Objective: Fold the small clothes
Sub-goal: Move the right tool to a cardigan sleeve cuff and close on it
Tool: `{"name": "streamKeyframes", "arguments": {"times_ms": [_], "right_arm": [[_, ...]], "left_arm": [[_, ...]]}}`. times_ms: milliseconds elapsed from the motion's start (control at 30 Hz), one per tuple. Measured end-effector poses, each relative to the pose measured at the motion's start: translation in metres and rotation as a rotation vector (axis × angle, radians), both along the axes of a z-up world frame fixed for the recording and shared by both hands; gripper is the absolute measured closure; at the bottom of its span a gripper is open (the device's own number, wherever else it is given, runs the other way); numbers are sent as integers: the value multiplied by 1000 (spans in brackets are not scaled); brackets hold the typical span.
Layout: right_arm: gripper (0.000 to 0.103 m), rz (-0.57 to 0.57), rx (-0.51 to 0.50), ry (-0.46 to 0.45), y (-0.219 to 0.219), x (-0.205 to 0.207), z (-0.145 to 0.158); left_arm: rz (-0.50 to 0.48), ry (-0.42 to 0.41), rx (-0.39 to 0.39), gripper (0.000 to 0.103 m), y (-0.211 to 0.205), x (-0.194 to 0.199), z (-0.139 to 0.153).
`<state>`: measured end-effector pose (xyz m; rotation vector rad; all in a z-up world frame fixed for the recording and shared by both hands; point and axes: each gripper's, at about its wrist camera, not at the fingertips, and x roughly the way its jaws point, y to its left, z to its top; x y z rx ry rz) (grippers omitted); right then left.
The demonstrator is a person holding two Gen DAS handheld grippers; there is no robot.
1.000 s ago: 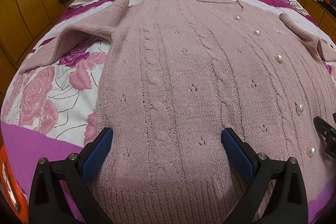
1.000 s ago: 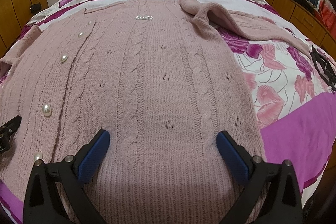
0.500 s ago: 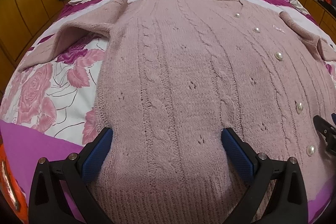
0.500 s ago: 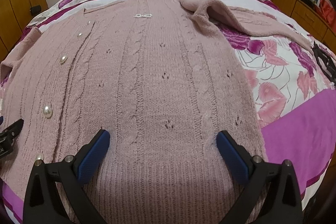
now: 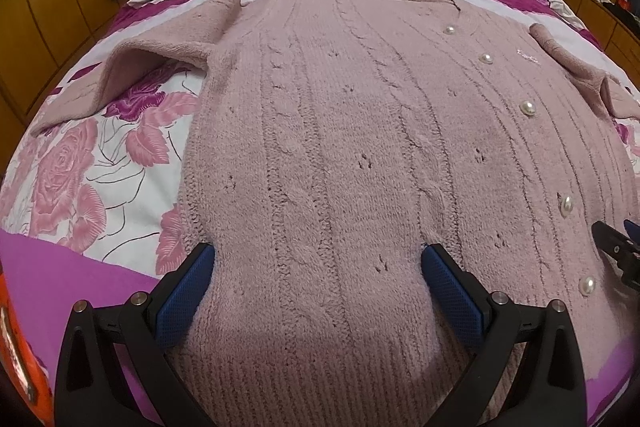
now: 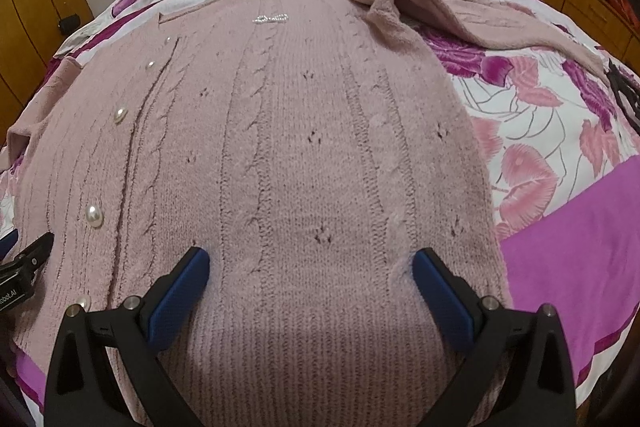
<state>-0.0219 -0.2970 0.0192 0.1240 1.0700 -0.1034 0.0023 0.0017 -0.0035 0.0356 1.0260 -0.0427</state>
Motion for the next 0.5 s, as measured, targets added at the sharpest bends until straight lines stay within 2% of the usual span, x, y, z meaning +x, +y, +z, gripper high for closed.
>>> {"name": "streamKeyframes", "arguments": {"times_ms": [133,267,500], "right_arm": [[0,6,6,-8,-1,0,4],[0,30,60,-21,-9,-3,15],[0,42,114,-102,-53,-6,52]], "left_arm": [[-1,9,4,18,-1,0,4],[-13,17,6,19,-1,-1,11],[-19,0,-12,22,-3,6,31]]}}
